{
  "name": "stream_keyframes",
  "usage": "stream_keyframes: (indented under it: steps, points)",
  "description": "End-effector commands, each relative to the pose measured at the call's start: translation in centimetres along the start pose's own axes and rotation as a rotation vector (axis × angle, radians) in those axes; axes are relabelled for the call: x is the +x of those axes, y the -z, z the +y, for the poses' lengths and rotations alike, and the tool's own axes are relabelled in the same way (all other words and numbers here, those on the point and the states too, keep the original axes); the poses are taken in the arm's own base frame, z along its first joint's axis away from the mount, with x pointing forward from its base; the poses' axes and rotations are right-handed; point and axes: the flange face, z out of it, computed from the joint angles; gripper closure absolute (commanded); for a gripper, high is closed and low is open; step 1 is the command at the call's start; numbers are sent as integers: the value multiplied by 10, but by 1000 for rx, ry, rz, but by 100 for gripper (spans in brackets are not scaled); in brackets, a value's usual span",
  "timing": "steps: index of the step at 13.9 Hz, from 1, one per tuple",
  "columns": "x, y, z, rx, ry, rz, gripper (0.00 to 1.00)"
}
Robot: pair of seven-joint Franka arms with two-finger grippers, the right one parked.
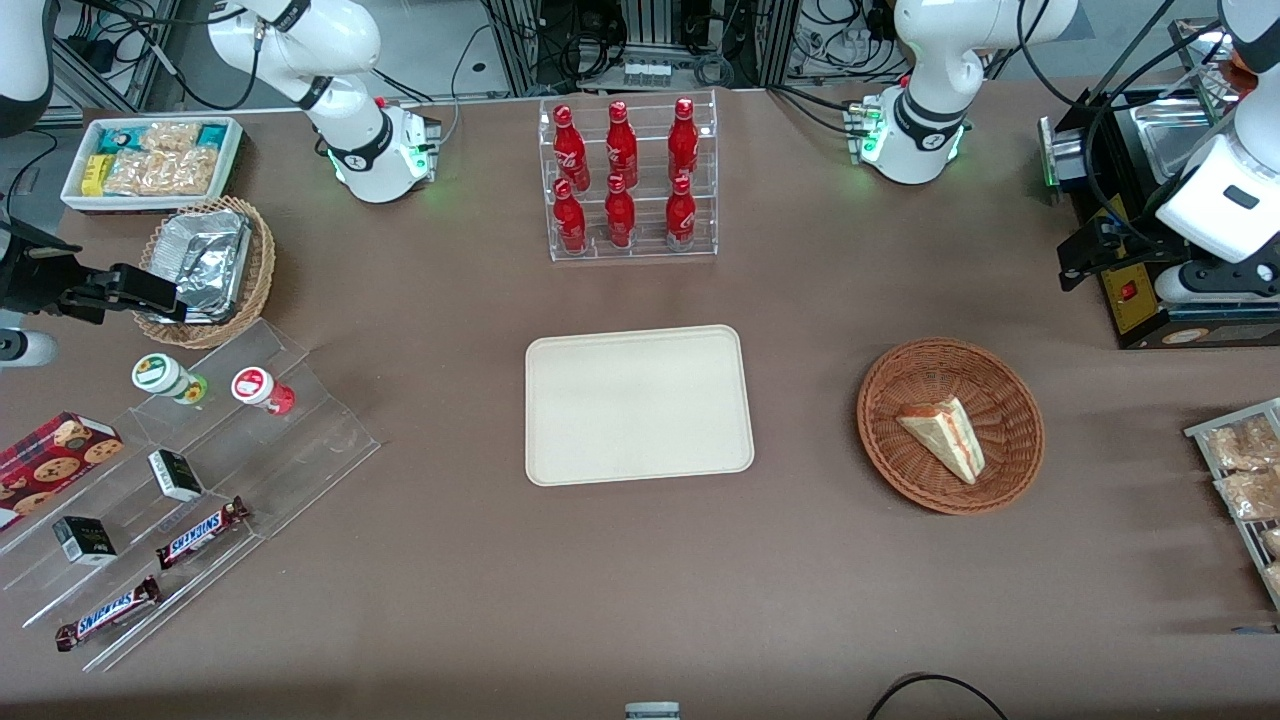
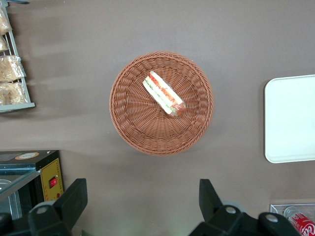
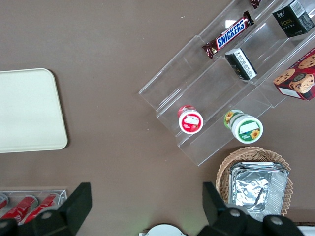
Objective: Place sandwich from basket to tray
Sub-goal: 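Lower the left gripper onto the wrapped sandwich in the wicker basket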
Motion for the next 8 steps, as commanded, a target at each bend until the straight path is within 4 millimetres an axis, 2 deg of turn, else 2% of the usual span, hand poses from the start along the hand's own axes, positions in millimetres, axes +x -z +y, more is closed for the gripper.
stream_keyframes:
  steps: [1, 4, 6, 8]
  points:
    - [-2, 4, -1, -6, -22, -3, 0]
    - [1, -4, 1, -16, -17, -17, 0]
    - [12, -23, 1, -14, -13, -44, 0]
    - [25, -55, 3, -11, 7, -72, 0]
